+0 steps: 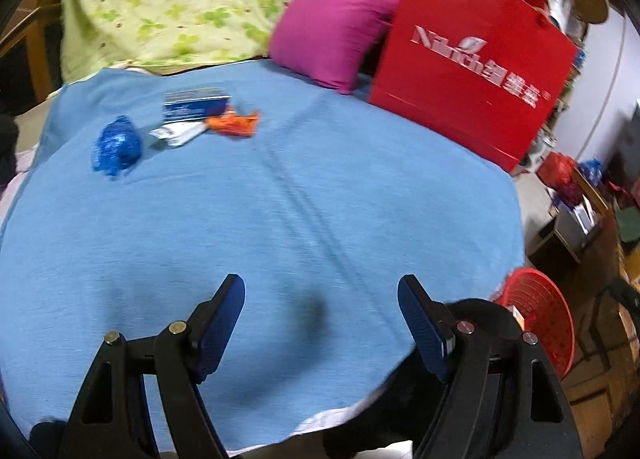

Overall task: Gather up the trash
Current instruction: 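Bring both tools back over the remaining trash on the blanket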

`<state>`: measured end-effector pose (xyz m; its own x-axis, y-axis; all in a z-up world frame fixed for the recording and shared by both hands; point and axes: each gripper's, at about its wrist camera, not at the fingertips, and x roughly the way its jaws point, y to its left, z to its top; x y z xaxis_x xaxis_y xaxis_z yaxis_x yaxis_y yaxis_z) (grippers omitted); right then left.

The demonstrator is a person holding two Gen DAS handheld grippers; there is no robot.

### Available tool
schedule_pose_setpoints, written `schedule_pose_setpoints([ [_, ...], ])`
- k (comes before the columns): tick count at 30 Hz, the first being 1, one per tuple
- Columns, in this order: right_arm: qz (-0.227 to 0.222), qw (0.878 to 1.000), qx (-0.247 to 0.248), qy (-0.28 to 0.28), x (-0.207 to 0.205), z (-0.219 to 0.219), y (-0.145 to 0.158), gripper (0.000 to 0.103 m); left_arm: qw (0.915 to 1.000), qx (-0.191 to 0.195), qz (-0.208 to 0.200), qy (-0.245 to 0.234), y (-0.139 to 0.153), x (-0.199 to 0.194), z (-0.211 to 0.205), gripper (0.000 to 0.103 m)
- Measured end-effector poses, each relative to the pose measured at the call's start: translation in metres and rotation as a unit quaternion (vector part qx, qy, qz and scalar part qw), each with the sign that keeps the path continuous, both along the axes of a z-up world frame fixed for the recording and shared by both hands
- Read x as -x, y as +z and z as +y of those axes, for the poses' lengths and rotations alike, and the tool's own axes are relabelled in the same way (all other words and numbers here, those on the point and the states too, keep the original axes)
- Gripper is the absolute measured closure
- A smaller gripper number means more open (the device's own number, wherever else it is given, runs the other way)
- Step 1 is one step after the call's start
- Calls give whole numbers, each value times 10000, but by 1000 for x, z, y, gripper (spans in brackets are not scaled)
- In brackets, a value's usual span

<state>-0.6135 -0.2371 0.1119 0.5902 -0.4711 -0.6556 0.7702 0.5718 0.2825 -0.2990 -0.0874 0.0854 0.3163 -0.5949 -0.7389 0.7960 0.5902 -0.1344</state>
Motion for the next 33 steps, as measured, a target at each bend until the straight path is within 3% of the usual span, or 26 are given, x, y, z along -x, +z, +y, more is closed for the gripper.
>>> schedule_pose_setpoints([
  [9, 49, 9984, 279, 489, -24, 28, 15, 26, 9985, 118, -94, 525, 8, -27, 35, 24],
  [23, 119, 9959, 254, 861, -56, 31, 12, 26, 9936, -2, -142, 1122, -11, -64, 62, 24],
  [33, 103, 9963, 519, 684, -52, 31, 33, 26, 9787, 340, -292, 2002, 0, -107, 56, 24],
])
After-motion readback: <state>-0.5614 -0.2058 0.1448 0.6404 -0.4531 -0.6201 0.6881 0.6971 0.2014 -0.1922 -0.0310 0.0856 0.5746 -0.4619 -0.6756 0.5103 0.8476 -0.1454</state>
